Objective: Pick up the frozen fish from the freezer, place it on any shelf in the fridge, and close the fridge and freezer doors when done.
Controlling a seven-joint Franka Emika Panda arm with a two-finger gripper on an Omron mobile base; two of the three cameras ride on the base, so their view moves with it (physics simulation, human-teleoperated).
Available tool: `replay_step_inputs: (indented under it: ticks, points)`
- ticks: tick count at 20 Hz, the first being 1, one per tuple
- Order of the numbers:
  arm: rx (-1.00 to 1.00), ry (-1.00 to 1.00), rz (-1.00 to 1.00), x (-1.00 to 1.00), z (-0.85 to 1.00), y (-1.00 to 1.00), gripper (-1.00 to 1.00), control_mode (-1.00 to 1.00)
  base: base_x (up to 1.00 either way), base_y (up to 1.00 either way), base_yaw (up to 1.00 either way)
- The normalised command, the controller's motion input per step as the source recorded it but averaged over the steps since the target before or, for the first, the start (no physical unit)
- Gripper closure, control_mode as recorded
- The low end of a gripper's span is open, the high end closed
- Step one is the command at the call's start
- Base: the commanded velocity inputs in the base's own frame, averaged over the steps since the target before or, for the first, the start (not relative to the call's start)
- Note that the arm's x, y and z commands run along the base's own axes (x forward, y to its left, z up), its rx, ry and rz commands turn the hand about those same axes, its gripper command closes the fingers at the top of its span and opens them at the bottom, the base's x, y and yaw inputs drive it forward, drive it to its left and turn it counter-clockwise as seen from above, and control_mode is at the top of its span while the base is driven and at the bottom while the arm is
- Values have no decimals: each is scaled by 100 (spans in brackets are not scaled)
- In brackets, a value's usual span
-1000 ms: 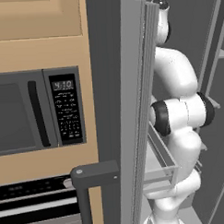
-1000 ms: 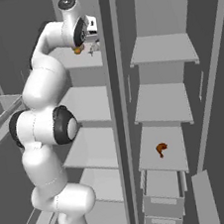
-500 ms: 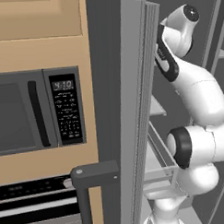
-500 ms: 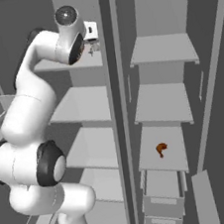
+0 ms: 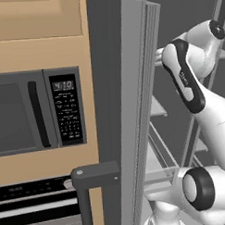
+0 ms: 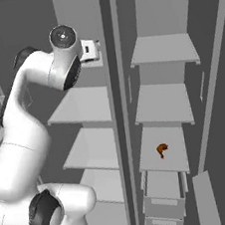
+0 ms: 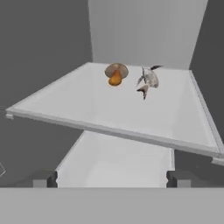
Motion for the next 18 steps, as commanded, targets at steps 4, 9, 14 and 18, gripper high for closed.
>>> replay_step_inputs:
  ticks: [4, 9, 14, 18]
  points:
    - [-6, 35, 0, -100, -70, 0, -100, -100, 0, 0, 0]
    - [-11, 37, -3, -91, -84, 0, -100, -100, 0, 0, 0]
    - [-8, -17, -3, -18, -31, -11, -100, -100, 0, 0, 0]
    - [0, -7, -1, 0, 0, 0, -100, -100, 0, 0, 0]
